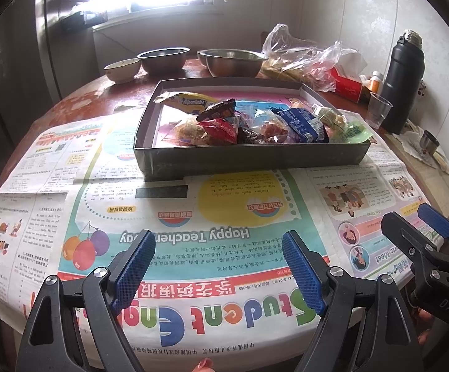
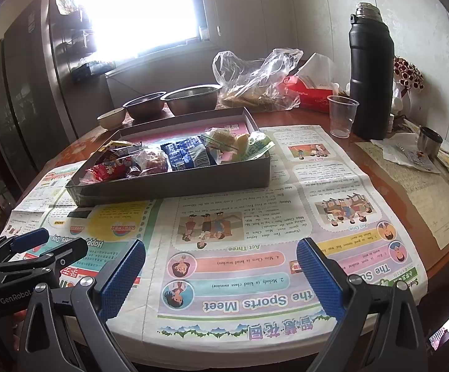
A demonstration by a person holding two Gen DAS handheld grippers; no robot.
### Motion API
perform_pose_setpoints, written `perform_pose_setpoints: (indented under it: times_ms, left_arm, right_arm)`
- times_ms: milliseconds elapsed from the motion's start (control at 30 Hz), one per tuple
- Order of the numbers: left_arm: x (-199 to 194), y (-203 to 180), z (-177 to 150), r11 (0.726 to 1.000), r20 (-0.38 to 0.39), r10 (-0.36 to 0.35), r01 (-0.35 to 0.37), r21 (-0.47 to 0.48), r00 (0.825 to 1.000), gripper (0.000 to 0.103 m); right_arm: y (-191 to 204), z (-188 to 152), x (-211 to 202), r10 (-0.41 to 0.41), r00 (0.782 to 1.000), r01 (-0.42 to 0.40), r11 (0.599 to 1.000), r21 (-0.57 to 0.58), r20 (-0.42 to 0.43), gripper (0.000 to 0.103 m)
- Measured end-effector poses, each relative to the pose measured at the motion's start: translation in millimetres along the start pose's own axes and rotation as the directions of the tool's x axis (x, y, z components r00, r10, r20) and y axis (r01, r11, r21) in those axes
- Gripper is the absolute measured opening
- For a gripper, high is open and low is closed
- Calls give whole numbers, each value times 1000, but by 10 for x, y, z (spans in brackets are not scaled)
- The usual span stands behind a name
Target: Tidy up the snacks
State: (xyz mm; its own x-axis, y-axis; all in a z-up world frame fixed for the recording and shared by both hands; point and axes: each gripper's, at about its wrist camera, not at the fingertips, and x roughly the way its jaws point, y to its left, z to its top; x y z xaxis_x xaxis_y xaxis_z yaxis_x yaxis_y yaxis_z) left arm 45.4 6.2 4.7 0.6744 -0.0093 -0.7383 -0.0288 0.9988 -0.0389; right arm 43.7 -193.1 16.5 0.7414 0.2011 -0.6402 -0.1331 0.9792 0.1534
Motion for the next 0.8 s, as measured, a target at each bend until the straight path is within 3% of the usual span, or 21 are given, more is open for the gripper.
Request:
perform_pose_setpoints:
  times_ms: [800]
  left_arm:
    - [11,-1,6,1000,-3,3,-3,2,1000,85]
  right_arm:
    - [-4,-15,33,9,1000,-9,1000,6,-11,99]
